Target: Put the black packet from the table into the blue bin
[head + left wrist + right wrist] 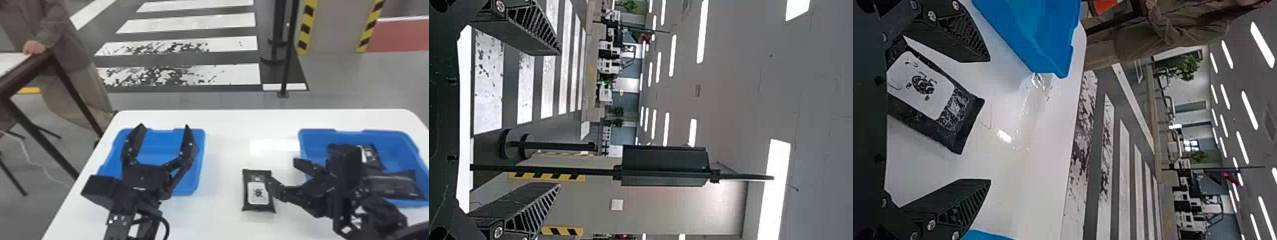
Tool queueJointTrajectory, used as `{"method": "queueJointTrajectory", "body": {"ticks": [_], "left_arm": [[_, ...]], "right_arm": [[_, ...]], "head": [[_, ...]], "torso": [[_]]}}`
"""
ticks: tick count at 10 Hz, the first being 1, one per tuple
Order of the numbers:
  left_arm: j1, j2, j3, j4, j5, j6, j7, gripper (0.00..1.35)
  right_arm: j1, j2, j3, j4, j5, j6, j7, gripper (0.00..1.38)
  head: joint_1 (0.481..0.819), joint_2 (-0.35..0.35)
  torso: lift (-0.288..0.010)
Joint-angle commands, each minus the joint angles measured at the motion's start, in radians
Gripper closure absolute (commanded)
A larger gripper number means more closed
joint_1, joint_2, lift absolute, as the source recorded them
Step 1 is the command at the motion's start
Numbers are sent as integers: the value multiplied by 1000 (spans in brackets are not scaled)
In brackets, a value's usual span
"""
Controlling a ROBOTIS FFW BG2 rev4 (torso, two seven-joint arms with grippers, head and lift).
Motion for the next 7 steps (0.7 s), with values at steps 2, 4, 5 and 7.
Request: {"method": "queueJointTrajectory", "body": {"ticks": [2, 4, 5, 7], "left_arm": [[0, -1, -1, 0, 0, 0, 0, 87], [0, -1, -1, 0, 0, 0, 0, 87], [2, -1, -1, 0, 0, 2, 0, 87], [2, -1, 1, 0, 0, 0, 0, 87]], "right_arm": [[-78, -9, 96, 55, 31, 87, -2, 157], [-122, -9, 132, 104, 39, 136, -9, 157], [-142, -9, 150, 121, 47, 148, -20, 157], [-220, -9, 224, 217, 49, 156, -22, 157]], "head": [[695, 192], [695, 213], [695, 217], [695, 221]], "torso": [[-110], [-110], [-110], [-110]]}}
